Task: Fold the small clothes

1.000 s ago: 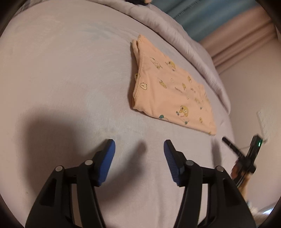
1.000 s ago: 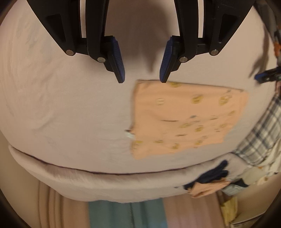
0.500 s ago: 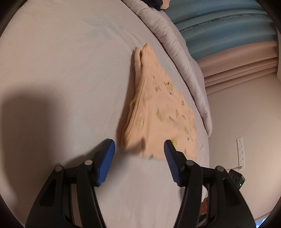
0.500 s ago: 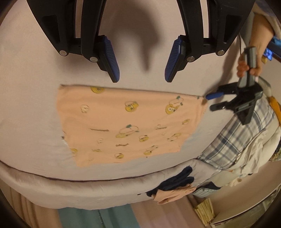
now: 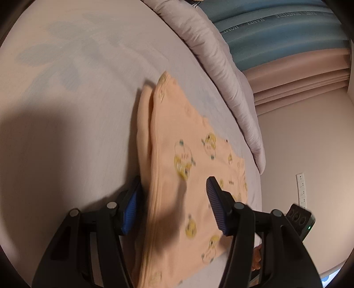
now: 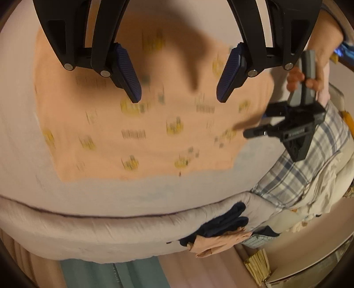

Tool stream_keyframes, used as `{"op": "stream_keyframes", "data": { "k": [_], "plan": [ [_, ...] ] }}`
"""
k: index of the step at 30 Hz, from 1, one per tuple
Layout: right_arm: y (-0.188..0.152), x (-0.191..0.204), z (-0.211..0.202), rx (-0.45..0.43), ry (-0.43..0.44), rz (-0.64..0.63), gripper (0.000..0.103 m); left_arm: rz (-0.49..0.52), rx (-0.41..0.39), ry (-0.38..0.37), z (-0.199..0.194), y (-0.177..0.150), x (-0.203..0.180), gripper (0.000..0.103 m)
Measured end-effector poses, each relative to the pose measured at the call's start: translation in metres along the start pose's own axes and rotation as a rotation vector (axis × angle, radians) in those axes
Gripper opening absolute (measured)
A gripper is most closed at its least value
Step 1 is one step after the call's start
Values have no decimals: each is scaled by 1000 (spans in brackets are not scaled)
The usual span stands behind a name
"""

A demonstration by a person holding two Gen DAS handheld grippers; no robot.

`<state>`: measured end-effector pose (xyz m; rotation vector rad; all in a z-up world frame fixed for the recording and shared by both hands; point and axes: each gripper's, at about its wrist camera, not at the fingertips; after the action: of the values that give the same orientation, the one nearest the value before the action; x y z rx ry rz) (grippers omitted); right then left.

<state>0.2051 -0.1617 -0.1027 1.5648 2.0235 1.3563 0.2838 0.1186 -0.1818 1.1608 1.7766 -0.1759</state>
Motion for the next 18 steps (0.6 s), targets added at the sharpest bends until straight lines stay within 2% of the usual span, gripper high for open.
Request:
{"op": "stream_keyframes", "data": {
  "k": [6,10,11,15,18],
  "plan": [
    [34,3,48,26,-44,-5,74,41,11,44,10,11,-3,45],
    [43,4,75,60,-109,-37,74,118,13,105,13,11,-6,24],
    [45,2,80,67,-116,-27,71,127,11,110,13,10,-5,21],
    [47,0,94,92,-144,-16,37,123,10,120,12,10,2,20],
    [43,-2,104,133,-157,-31,31,166,10,153,14,9,-3,19]
  ]
}}
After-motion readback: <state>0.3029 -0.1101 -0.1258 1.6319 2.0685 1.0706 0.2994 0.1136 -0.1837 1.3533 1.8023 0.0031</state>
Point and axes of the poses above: each gripper's, at about its wrist camera, not at the fingertips, and z roughly the way its jaws point, x to its left, y to its top, and after that the axes turned 10 degrees about -x, right-handed
